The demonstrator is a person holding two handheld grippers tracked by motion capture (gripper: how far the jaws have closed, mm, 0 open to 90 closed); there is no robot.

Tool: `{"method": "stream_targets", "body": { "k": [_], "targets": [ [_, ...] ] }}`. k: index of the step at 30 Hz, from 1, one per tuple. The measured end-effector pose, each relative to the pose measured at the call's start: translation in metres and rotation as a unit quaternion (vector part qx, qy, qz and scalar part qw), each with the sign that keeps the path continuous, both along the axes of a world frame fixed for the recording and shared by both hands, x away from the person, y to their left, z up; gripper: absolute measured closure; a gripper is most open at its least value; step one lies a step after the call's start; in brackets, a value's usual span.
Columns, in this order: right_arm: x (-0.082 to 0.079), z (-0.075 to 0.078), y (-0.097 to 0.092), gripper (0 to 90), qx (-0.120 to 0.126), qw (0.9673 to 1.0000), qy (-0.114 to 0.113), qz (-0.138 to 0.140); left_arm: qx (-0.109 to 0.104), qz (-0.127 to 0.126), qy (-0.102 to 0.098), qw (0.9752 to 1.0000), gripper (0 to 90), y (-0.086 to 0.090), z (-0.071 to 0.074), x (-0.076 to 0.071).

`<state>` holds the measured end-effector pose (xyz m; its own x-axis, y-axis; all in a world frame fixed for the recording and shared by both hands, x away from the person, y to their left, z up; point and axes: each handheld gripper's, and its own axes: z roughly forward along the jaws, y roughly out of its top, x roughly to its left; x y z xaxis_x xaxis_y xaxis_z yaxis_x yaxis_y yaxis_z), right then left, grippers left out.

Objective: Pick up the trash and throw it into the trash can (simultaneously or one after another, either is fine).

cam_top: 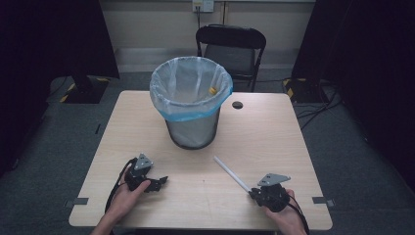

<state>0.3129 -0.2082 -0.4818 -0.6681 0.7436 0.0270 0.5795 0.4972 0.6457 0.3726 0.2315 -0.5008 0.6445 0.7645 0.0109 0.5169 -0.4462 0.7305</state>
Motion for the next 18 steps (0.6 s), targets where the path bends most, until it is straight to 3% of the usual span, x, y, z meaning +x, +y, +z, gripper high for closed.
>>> {"method": "stream_targets", "body": {
  "k": [7, 13, 18],
  "targets": [
    [0.001, 0.006, -0.002, 81.1, 0.041, 0.9991, -0.002, 0.007, 0.000, 0.000, 0.000, 1.0000, 13.5, 0.000, 0.000, 0.000],
    [0.002, 0.015, -0.001, 81.1, 0.091, 0.9955, -0.004, 0.025, 0.000, 0.000, 0.000, 1.0000, 13.5, 0.000, 0.000, 0.000],
    [0.003, 0.021, 0.004, 81.2, 0.103, 0.9940, -0.004, 0.036, 0.000, 0.000, 0.000, 1.0000, 13.5, 0.000, 0.000, 0.000]
  ]
}}
